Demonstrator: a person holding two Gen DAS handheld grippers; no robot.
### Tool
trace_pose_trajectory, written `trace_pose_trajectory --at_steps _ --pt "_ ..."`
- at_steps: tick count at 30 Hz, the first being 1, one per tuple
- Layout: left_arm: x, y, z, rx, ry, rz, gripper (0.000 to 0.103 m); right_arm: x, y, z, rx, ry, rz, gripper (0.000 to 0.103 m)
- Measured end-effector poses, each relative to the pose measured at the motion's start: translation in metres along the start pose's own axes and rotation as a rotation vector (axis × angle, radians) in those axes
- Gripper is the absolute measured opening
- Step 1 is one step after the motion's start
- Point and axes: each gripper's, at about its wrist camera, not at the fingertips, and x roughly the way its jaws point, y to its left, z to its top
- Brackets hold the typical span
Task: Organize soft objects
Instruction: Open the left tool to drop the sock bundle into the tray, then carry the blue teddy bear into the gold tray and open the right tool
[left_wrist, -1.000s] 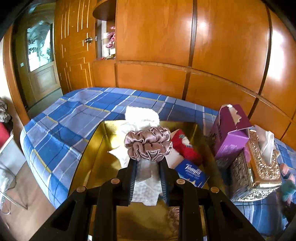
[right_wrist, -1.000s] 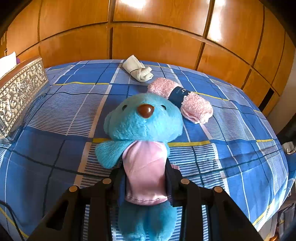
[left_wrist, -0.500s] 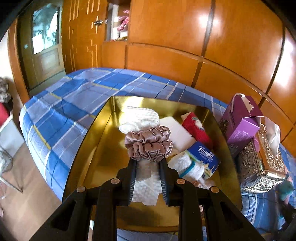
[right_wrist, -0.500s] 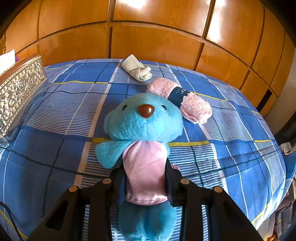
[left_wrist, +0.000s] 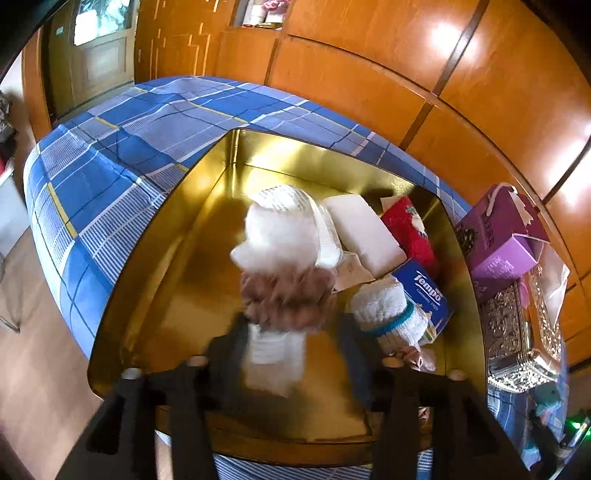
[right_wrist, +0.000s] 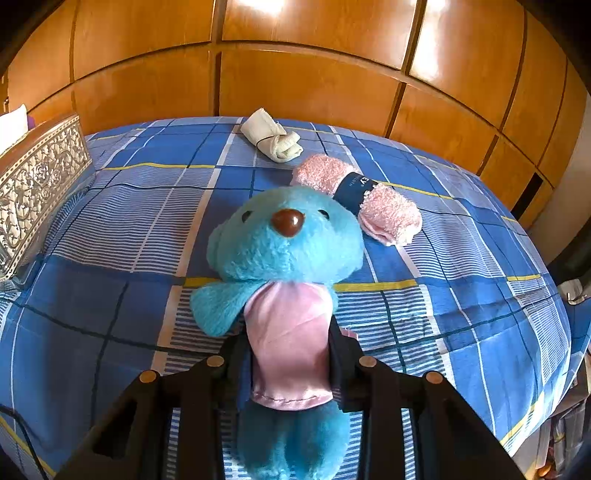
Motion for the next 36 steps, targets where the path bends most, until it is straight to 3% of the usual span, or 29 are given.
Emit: trace_pose_trajectory --at_steps 2,8,18,25,29,36 --pt "-0.003 -0.002 -0.001 0.013 -0.009 0.019 0.07 0.0 -0.001 0.001 0.007 0.011 0.006 0.032" --pt "-0.024 -0.001 0.002 0.037 -0.082 0.067 0.073 -0.011 -0.008 0.02 0.077 0.029 0.076 0.03" --pt "-0.048 -0.003 0.009 0.08 -0.171 0.078 0.075 -0.098 0.058 0.086 -0.08 -0.18 0.298 0.03" --pt "-0.056 0.001 0.009 0.073 -0.189 0.076 0.075 -0.129 0.138 0.122 -0.223 -0.21 0.511 0.03" --pt "-0.063 0.008 0.012 0.059 -0.208 0.081 0.075 -0.148 0.207 0.124 -0.371 -0.213 0.651 0.03" --pt "-0.076 0.038 0.022 -0.018 -0.259 0.139 0.075 -0.145 0.333 0.091 -0.592 -0.049 0.839 0.031"
